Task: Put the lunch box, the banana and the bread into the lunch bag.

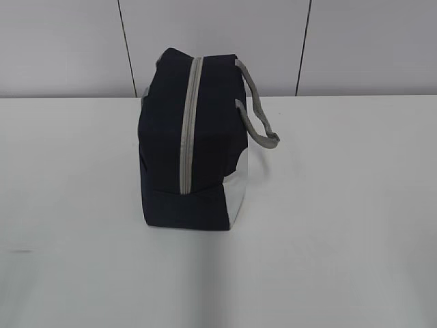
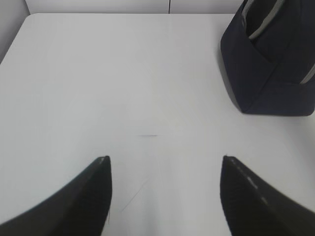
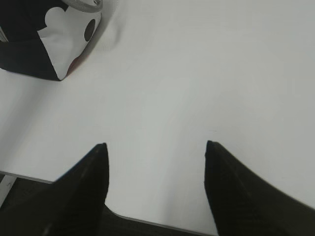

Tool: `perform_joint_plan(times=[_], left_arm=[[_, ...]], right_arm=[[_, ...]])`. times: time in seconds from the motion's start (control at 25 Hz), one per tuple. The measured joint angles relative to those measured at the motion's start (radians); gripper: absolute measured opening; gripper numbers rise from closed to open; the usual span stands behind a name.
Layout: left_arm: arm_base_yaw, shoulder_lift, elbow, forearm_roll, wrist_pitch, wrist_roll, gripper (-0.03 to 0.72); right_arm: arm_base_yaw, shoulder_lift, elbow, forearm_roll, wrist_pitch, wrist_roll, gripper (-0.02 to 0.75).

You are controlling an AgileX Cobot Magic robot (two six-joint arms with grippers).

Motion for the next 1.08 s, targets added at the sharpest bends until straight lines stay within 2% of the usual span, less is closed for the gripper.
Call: perform_joint_plan(times=[1.08], left_arm=[[0.0,0.0,0.0,0.0,0.0,0.0,0.498]], right_arm=[[0.0,0.0,0.0,0.0,0.0,0.002,0.482]])
